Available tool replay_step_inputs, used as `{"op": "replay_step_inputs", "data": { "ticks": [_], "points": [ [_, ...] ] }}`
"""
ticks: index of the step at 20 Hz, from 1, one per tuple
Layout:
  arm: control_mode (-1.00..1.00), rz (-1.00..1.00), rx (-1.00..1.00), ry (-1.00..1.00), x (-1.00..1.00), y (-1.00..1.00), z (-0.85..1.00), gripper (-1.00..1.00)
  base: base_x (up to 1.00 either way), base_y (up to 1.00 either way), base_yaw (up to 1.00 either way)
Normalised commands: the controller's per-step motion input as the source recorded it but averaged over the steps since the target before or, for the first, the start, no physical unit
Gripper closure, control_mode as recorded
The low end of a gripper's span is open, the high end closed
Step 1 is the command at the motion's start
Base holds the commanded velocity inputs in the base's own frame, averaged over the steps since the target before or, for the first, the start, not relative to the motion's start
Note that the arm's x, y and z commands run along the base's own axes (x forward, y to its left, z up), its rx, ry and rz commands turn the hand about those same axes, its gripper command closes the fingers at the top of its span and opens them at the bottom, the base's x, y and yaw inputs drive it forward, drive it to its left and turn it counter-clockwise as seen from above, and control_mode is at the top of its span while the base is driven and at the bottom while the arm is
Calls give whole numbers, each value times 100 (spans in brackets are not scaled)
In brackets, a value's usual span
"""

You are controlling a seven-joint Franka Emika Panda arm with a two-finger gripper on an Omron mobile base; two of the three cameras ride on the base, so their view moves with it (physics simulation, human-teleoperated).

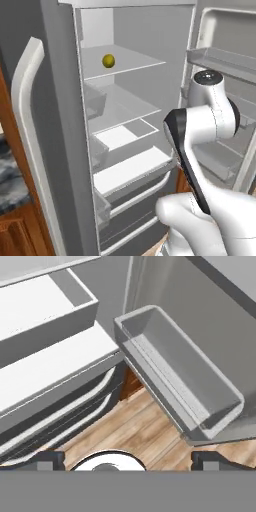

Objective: Take the cheese, fish, and lemon from the fridge and place them on the plate on the dining counter to create an appetizer plate.

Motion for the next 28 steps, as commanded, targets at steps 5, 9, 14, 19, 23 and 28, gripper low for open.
{"op": "replay_step_inputs", "data": {
  "ticks": [5, 9, 14, 19, 23, 28],
  "points": [
    [100, 0, 0, 0, 0, 0, 0, -100, 79, 0, 30],
    [100, 0, 0, 0, 0, 0, 0, -100, 55, 0, 44],
    [-100, 29, 8, -10, 0, 3, 51, -100, 0, 0, 0],
    [-100, 13, 0, -29, -1, 46, 93, -100, 0, 0, 0],
    [-100, 5, 0, -22, 11, 50, 71, -100, 0, 0, 0],
    [-100, 3, 0, -14, 47, 31, 48, -100, 0, 0, 0]
  ]
}}
